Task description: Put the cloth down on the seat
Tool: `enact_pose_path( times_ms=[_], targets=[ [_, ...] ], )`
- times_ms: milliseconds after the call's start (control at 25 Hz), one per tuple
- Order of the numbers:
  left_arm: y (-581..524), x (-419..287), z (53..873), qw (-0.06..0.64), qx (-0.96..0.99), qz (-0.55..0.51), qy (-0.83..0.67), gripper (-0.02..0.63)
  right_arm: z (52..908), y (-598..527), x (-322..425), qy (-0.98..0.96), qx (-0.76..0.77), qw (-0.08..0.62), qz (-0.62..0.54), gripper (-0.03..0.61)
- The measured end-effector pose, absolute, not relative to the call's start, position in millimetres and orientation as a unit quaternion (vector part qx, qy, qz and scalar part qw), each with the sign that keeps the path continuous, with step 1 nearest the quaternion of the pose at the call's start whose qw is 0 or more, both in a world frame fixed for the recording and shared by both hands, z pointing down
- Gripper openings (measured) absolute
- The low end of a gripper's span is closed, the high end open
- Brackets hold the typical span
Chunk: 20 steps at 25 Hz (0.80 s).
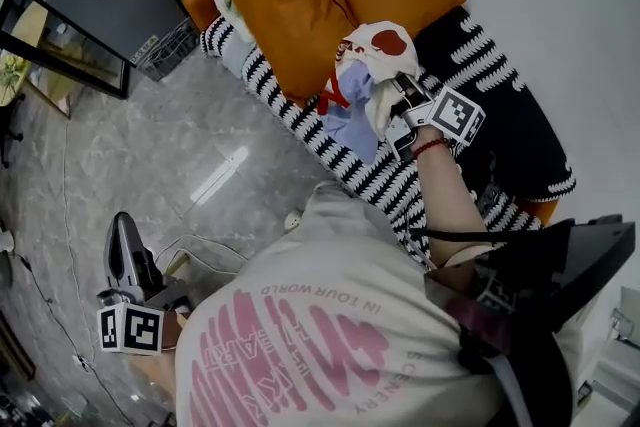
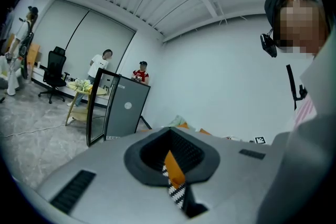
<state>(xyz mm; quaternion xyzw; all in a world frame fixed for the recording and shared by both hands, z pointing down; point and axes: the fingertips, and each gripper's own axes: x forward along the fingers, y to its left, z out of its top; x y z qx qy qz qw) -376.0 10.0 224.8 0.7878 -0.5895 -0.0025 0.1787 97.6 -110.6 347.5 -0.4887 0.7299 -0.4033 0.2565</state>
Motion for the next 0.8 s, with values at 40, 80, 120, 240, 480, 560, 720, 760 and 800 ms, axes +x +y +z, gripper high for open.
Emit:
enact_pose_path(
  times_ms=[40,80,120,240,480,560,720,760,800],
  targets=[
    [8.5,-375.3,224.1,0.178,0.786,-0.002,-0.592,0.009,360.4,-110.3,101.3,0.722,-0.499,0.242,-0.413,0.077],
    [7.4,-374.6,223.3,0.178,0.783,-0.001,-0.595,0.009,372.2,-110.5,104.8,0.716,-0.507,0.228,-0.423,0.077],
    [6.2,-374.0,222.8,0.179,0.78,-0.002,-0.6,0.009,381.6,-112.3,106.8,0.712,-0.51,0.217,-0.43,0.077],
    [2.5,-369.0,223.5,0.183,0.767,-0.003,-0.615,0.009,403.3,-126.8,106.8,0.714,-0.503,0.19,-0.448,0.077],
    [-10.6,-352.8,225.3,0.198,0.745,0.009,-0.637,0.009,441.9,-156.1,95.2,0.73,-0.468,0.124,-0.482,0.077],
    [-14.5,-345.5,226.6,0.198,0.741,0.016,-0.641,0.009,456.5,-162.1,92.7,0.729,-0.46,0.115,-0.493,0.077],
    [-4.1,-335.5,228.5,0.19,0.734,0.021,-0.652,0.009,488.3,-153.8,89.4,0.726,-0.443,0.1,-0.517,0.077],
    [0.3,-334.6,229.1,0.186,0.731,0.022,-0.656,0.009,497.4,-150.9,88.3,0.726,-0.44,0.094,-0.521,0.077],
    [4.3,-333.9,229.6,0.183,0.727,0.024,-0.661,0.009,506.5,-149.1,87.2,0.726,-0.436,0.088,-0.525,0.077]
  ],
)
